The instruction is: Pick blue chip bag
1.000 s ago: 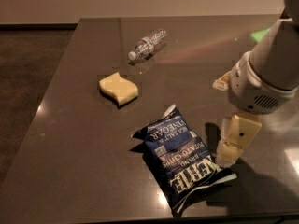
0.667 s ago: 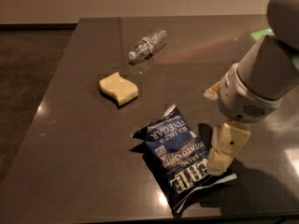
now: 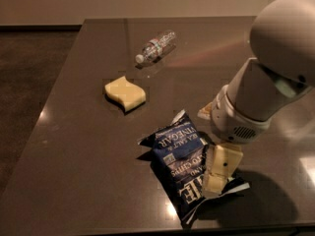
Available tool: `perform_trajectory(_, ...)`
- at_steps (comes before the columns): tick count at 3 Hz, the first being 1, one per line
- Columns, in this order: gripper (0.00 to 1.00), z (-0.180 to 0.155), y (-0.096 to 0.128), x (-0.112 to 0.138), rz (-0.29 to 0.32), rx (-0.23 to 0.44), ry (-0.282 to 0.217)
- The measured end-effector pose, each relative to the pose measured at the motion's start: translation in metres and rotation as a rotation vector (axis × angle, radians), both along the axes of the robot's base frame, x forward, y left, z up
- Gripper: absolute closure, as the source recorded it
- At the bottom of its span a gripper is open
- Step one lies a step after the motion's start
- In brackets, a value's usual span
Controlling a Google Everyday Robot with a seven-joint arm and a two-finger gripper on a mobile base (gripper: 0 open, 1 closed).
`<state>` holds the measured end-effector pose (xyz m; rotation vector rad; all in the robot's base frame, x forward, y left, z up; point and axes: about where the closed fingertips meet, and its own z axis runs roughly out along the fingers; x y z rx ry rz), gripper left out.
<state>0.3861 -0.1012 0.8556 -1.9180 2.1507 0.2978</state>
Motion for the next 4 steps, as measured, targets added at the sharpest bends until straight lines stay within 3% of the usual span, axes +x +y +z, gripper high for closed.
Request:
perform_trajectory(1,0.13,-0.007,0.013,-0.001,0.021,-0.001,-0.003)
perform_trajectory(3,0.59,0.009,0.020,0.003,0.024,0.008,-0.035)
perform_trajectory(4,0.91,0.045,0.011,0.008,0.008,0.027,-0.097)
